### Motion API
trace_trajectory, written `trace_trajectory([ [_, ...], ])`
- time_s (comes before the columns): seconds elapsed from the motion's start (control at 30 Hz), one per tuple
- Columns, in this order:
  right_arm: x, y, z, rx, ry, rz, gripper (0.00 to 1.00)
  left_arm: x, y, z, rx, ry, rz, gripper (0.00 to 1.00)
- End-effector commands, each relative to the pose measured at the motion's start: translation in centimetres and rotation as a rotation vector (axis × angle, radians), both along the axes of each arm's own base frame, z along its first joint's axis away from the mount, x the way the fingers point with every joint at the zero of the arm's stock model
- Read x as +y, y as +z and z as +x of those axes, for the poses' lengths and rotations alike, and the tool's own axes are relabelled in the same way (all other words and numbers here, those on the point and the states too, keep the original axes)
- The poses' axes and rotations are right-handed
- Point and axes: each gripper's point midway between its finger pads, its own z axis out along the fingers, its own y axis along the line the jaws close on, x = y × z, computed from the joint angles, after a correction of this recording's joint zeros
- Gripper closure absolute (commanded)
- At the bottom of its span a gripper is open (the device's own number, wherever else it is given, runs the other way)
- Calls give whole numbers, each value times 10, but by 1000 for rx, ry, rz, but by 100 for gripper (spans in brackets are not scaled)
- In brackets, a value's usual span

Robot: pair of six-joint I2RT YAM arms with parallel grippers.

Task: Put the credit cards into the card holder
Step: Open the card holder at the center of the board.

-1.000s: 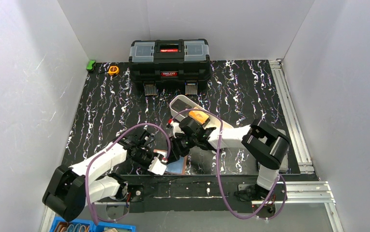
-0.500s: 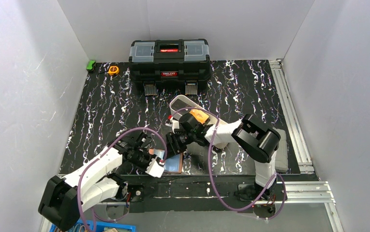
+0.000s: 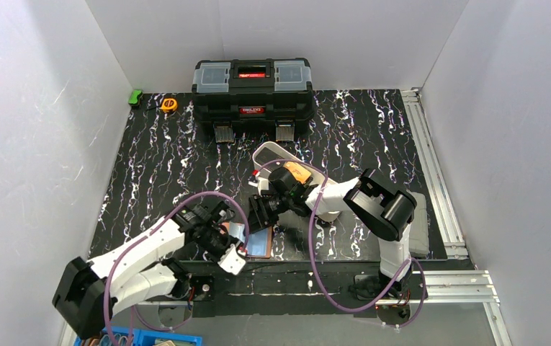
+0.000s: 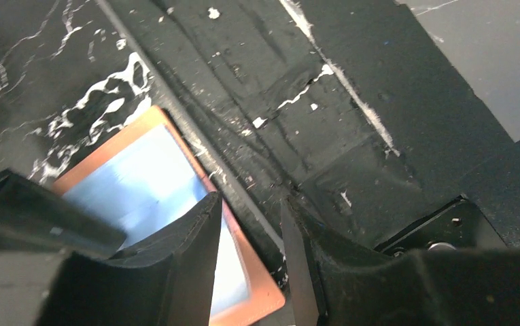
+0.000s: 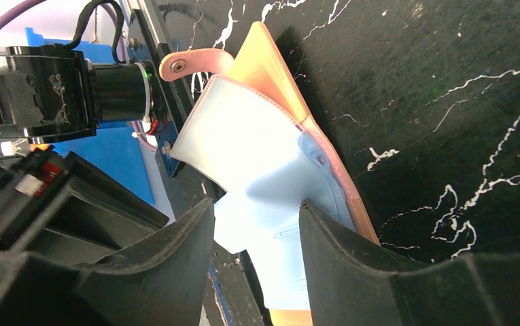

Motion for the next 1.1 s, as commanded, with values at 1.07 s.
trace_trajectory([
  [1.07,-16,-20,1,-20,-20,-26,45,19,-24,45,-255,327,157,74],
])
